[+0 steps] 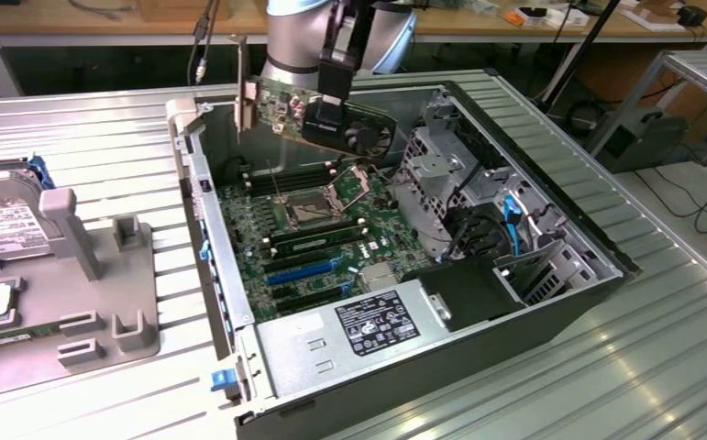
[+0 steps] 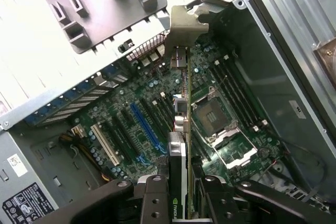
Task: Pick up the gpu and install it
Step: 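Insert the gpu into the slot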
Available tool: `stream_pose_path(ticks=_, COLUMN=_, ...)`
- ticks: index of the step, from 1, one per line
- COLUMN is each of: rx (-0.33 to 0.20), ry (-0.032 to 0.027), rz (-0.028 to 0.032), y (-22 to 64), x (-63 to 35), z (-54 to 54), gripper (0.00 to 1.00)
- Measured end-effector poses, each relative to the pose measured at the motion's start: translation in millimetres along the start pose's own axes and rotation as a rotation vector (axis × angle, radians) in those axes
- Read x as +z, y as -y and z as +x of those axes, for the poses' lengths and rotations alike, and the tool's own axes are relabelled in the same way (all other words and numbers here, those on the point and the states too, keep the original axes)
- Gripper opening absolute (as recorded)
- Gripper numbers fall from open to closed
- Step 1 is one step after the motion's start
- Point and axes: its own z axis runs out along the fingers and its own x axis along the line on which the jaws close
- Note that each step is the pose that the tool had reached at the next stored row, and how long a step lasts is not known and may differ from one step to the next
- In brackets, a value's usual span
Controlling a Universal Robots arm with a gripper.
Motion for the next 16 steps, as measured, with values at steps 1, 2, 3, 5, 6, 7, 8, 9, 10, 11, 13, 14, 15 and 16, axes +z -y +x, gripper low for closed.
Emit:
stream_pose_path(ticks=1, rx=-0.006, ry=-0.0002, rz=-0.0001, y=0.4, x=0.0, z=-0.3, gripper=0.27)
stream_pose_path(ticks=2, rx=-0.015, ry=-0.0007, rz=-0.0003, y=1.0, x=0.0, z=-0.6, gripper=0.27)
stream_pose_path(ticks=3, rx=-0.021, ry=-0.0009, rz=-0.0005, y=1.5, x=0.0, z=-0.9, gripper=0.27)
stream_pose_path(ticks=5, rx=-0.037, ry=-0.0017, rz=-0.0009, y=2.6, x=-0.1, z=-1.6, gripper=0.27)
stream_pose_path(ticks=6, rx=-0.046, ry=-0.0021, rz=-0.001, y=3.2, x=-0.1, z=-1.9, gripper=0.27)
stream_pose_path(ticks=7, rx=-0.052, ry=-0.0024, rz=-0.0012, y=3.5, x=-0.1, z=-2.1, gripper=0.27)
stream_pose_path(ticks=8, rx=-0.059, ry=-0.0027, rz=-0.0013, y=4.0, x=-0.1, z=-2.4, gripper=0.27)
stream_pose_path(ticks=9, rx=-0.068, ry=-0.003, rz=-0.0015, y=4.6, x=-0.1, z=-2.8, gripper=0.27)
stream_pose_path(ticks=10, rx=-0.078, ry=-0.0036, rz=-0.0018, y=5.2, x=-0.2, z=-3.2, gripper=0.27)
stream_pose_path(ticks=11, rx=-0.085, ry=-0.0038, rz=-0.0019, y=5.7, x=-0.2, z=-3.5, gripper=0.27)
stream_pose_path(ticks=13, rx=-0.103, ry=-0.0046, rz=-0.0023, y=7.0, x=-0.2, z=-4.2, gripper=0.27)
stream_pose_path(ticks=14, rx=-0.112, ry=-0.0051, rz=-0.0025, y=7.6, x=-0.2, z=-4.6, gripper=0.27)
stream_pose_path(ticks=15, rx=-0.12, ry=-0.0054, rz=-0.0027, y=8.1, x=-0.2, z=-4.9, gripper=0.27)
stream_pose_path(ticks=16, rx=-0.126, ry=-0.0057, rz=-0.0029, y=8.5, x=-0.3, z=-5.1, gripper=0.27)
